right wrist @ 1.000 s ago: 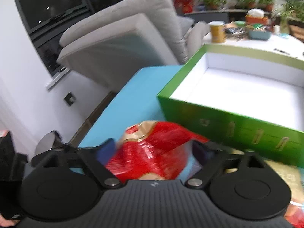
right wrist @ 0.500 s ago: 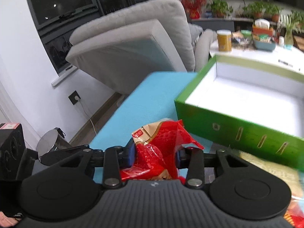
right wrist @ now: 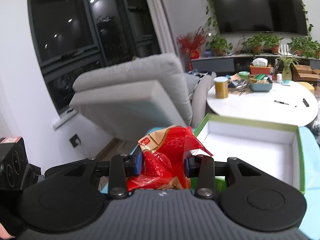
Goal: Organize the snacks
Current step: 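Carry the red chip bag into the green box and open the right tool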
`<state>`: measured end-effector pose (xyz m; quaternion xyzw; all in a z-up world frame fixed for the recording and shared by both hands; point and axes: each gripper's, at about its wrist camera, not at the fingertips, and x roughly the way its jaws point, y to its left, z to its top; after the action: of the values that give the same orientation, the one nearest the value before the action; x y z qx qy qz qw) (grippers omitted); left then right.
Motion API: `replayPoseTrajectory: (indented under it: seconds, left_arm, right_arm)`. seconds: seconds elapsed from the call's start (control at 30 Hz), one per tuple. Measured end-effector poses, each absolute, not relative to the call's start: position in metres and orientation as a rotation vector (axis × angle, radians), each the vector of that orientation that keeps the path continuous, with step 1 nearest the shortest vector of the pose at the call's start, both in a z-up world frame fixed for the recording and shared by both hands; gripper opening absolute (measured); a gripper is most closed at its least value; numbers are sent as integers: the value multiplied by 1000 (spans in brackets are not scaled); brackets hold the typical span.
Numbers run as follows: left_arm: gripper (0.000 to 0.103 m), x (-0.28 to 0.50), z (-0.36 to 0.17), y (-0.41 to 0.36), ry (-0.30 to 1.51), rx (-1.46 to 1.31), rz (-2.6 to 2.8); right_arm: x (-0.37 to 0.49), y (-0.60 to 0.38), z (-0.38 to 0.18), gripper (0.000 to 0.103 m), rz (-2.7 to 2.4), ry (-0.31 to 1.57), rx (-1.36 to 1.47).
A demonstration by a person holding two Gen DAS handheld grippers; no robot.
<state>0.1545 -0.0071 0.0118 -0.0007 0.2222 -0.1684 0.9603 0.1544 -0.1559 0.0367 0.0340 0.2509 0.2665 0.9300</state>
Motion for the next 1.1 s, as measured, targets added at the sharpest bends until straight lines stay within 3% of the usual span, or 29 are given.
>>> replayPoseTrajectory:
  seconds: [0.6,1.1]
  left_arm:
    - [72,241,-25,-34,542,42,-340]
    - [73,255,-47,-39,597,91,-340]
  right_arm:
    - [234,-182,-3,41,514,552,164]
    - [253,-180,-27,43,518,652,188]
